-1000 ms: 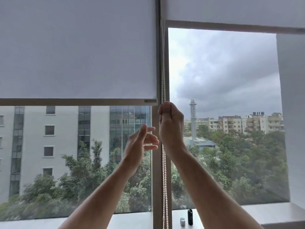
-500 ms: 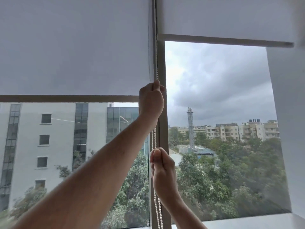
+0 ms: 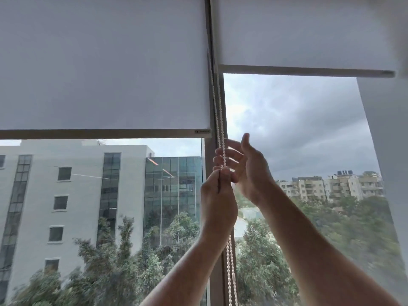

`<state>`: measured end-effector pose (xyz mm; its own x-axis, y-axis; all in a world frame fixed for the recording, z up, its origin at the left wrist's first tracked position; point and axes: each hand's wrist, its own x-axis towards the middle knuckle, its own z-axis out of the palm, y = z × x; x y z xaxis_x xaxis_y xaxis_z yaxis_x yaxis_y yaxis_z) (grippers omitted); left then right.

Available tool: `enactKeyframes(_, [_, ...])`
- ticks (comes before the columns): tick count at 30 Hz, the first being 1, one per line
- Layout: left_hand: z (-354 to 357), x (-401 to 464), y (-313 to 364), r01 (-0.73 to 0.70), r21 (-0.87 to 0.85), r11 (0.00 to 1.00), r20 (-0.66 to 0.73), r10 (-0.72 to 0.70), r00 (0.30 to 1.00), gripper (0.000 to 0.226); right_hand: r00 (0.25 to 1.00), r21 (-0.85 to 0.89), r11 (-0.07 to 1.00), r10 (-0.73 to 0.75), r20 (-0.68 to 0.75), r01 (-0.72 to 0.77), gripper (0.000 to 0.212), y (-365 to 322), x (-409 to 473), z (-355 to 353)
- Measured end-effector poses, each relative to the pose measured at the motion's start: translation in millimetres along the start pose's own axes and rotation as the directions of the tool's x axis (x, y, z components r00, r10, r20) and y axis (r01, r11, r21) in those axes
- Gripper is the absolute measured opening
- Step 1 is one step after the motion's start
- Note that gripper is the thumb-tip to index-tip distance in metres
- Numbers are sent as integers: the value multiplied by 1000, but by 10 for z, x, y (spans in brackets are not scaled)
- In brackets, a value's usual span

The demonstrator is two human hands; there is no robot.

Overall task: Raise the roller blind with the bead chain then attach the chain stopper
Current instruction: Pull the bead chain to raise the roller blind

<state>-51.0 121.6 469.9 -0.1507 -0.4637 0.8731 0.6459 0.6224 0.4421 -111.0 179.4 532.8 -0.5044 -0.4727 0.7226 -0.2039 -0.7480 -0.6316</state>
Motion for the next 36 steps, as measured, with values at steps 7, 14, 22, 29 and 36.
enactKeyframes(7, [-70,-334,-174,39,-36,999,34,-37,999,35,996,-79,997,12,-83,-19,38,-547,473,582])
enactKeyframes(14, [-264,-241,-218,150,-188,971,274,-95,957,37,943,-246,934,-300,-145,259,45,-421,434,685])
enactKeyframes(22, [-463,385,-78,271,-99,957,191,-249,949,54,912,-322,872,-407,-55,370,40,-106,62,610])
enactKeyframes(29, [-250,993,604,47,2,999,183,-46,982,39,902,-374,843,-429,-37,386,44,320,-348,407])
enactKeyframes(36, [113,1193,1067,186,-97,978,145,-171,975,34,923,-330,870,-384,12,366,37,532,-560,330])
